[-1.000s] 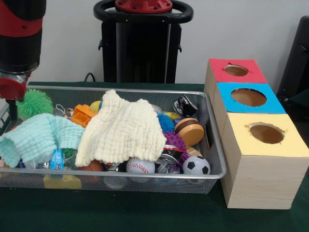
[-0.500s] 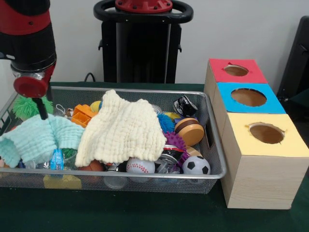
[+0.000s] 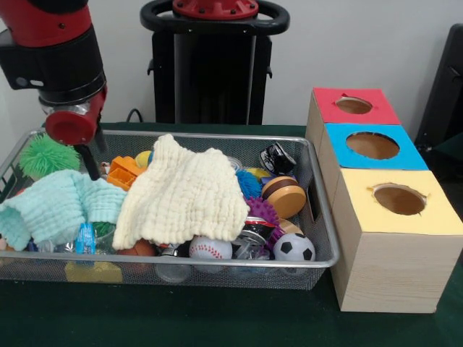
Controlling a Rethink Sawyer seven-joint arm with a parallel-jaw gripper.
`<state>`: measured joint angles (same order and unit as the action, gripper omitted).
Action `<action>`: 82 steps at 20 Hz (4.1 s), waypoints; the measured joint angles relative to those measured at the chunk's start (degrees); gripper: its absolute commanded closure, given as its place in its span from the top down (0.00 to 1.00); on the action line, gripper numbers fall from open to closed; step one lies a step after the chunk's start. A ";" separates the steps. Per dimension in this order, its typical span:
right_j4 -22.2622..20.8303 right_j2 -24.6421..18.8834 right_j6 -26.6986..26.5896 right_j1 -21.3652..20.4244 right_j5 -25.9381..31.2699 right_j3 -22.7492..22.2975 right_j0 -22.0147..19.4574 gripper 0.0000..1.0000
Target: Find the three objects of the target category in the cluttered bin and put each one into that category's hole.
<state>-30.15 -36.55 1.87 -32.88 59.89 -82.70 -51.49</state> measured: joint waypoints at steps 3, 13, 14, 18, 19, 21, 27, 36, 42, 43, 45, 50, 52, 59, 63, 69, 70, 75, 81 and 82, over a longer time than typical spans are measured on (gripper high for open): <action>0.00 -1.45 0.00 0.00 -1.78 -0.67 -0.39 1.00; -3.44 -4.46 0.00 -0.04 -8.62 -1.02 -0.94 1.00; -3.82 -4.51 0.00 -0.06 -8.97 -1.02 -0.93 1.00; -6.57 -4.57 0.00 -0.29 -10.73 -1.02 -0.95 1.00; -7.66 -4.57 0.00 -0.35 -11.21 -1.02 -0.95 1.00; -9.26 -4.57 0.00 -0.35 -11.60 -1.02 -0.95 1.00; -14.16 -4.49 0.00 -0.04 -11.65 -1.01 -0.94 1.00; -17.99 -4.46 0.00 2.70 -11.65 -1.00 -0.95 1.00; -18.11 -4.46 0.00 4.54 -11.65 -0.99 -0.93 1.00; -18.13 -4.45 0.00 4.73 -11.65 -0.99 -0.91 1.00; -18.15 -4.45 0.00 4.89 -11.65 -0.99 -0.87 1.00; -18.22 -4.45 0.00 5.41 -11.65 -0.99 -0.36 1.00; -18.29 -4.45 0.00 5.39 -11.65 -0.98 0.01 1.00; -18.35 -4.46 0.00 5.38 -11.66 -0.98 0.80 1.00; -18.38 -4.45 0.00 5.45 -11.65 -0.87 0.91 1.00; -19.73 -4.12 0.00 5.62 -11.66 -0.09 1.44 1.00; -20.37 -3.94 0.00 5.69 -11.66 0.15 1.71 1.00; -23.12 -3.19 0.00 6.52 -11.66 1.57 2.99 1.00; -25.52 -2.16 0.00 8.03 -11.65 3.87 4.46 1.00; -25.79 -1.80 0.00 8.56 -11.56 4.55 4.79 1.00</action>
<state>-55.95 -38.35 1.87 -24.32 48.33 -78.15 -46.70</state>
